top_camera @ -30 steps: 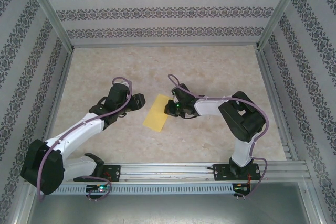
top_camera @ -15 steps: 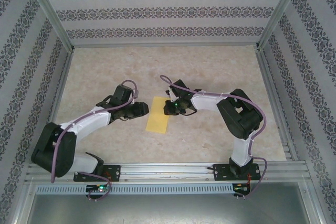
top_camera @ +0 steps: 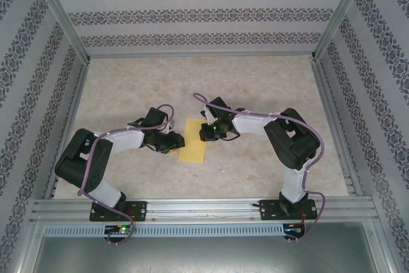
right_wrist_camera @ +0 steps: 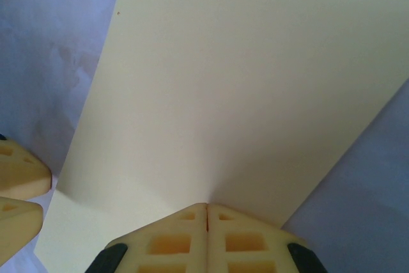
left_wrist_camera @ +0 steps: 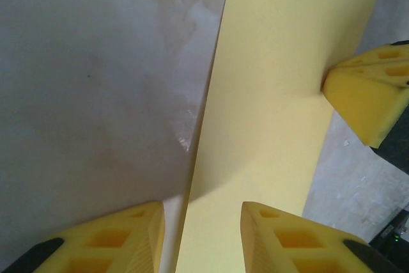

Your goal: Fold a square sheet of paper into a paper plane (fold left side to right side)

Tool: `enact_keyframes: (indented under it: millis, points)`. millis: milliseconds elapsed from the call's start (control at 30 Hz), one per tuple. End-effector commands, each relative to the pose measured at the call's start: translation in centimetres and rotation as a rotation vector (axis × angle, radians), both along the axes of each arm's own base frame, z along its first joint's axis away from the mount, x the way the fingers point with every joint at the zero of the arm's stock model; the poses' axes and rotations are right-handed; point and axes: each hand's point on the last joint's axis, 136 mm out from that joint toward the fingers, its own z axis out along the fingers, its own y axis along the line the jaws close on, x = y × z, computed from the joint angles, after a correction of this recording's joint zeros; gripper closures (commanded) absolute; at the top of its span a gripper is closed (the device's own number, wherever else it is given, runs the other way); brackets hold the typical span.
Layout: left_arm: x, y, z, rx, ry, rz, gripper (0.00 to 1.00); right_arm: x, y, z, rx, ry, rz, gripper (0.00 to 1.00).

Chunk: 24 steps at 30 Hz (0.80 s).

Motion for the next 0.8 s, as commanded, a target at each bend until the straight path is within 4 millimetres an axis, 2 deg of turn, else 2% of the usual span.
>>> enact_keyframes:
  millis: [0,333,767]
  points:
    - [1.2,-1.3,0.7,-0.063,-0.027,-0.011,0.65,-1.1,-1.2,-1.7,-0.053,0.066,0.009,1.00]
    - [1.3,-1.9,0.9,-0.093,-0.026,-0.019,0.68,-1.1,-1.3,-1.9,-0.054,0.069,0.006,1.00]
    - [1.3,0.1,2.4,0.022,-0.076,0.010,0.67,-1.1,-1.3,-2.1,-0.053,0.067,0.003,1.00]
